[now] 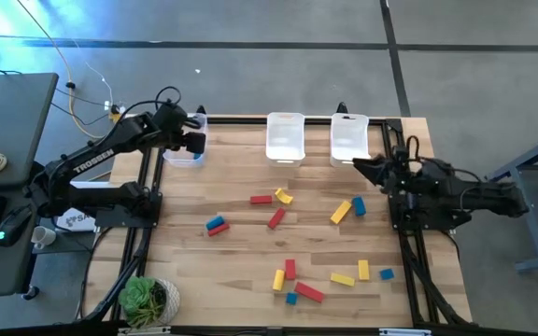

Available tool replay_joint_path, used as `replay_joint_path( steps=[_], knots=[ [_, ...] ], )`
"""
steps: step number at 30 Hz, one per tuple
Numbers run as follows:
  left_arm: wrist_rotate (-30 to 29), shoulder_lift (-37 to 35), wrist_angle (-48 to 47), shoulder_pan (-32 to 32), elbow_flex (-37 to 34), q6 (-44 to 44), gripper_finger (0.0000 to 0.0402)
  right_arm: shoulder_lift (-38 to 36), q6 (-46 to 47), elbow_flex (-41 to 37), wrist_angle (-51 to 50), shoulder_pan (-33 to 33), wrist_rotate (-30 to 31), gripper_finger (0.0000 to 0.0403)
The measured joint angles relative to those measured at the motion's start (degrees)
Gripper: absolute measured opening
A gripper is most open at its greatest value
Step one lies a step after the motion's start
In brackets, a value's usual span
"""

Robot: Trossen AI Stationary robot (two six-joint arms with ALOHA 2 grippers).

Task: Sort & place blocks by color
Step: Put the yellow block into the right white bin

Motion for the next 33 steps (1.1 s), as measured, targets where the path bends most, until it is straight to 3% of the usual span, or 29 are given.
replay_joint_path(
  steps=[10, 17, 28, 33],
  knots=[
    [-0.1, 0.0, 3.0, -0.7, 0.0, 0.3, 0.0192, 24.7, -1.5, 17.6, -18.5, 0.0, -1.9, 0.0167],
    [-0.2, 0.0, 3.0, -0.7, 0.0, 0.8, 0.0192, 40.3, -1.6, 23.4, -19.0, 0.4, -7.9, 0.0167],
    [-0.3, 0.0, 3.2, -0.7, 0.0, 2.2, 0.0192, 60.3, -3.6, 30.3, -18.9, 4.9, -7.3, 0.0167],
    [-0.3, 0.0, 3.2, -0.7, 0.0, 3.4, 0.0192, 67.6, -6.4, 33.9, -18.9, 6.7, -3.4, 0.0167]
  ],
)
